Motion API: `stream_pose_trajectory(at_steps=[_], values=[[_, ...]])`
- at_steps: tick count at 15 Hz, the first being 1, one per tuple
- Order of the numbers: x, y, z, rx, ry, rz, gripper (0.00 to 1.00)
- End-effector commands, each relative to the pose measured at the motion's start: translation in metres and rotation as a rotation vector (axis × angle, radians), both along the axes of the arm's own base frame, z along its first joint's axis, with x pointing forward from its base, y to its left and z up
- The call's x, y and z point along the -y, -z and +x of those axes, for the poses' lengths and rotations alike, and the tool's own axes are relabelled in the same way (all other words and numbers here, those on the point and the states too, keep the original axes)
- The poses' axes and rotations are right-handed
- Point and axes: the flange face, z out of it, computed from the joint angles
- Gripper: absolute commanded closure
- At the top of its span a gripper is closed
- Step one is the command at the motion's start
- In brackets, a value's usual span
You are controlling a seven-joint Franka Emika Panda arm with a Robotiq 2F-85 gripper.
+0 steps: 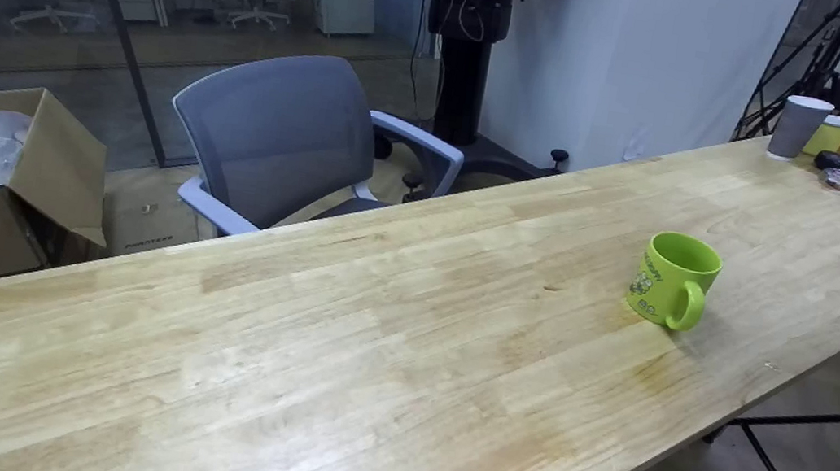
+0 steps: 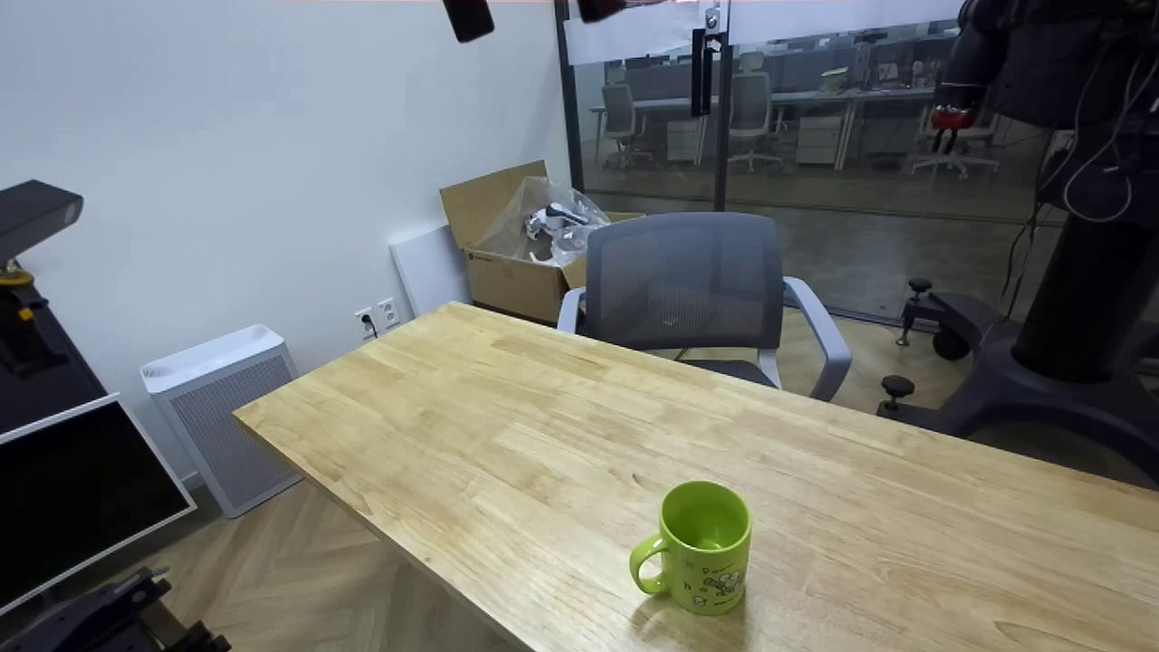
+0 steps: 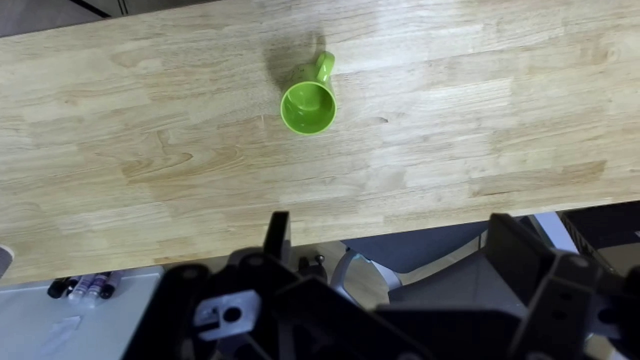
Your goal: Move the cup to the left
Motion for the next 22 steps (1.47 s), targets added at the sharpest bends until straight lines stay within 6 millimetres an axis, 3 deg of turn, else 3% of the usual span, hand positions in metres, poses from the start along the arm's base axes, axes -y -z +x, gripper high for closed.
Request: stream_pose_trajectory(at_steps=[1,13,18,22], values=[[0.020,0.016,0.008,-0.004,0.005,0.045,0.00],[0.127,0.134,0.053,-0.325,0.211,0.084,0.00],[0.162,0.159,0.067,-0.333,0.323,-0.081,0.00],[0.177,0.168,0.074,-0.346,0.399,-0.121,0.00]])
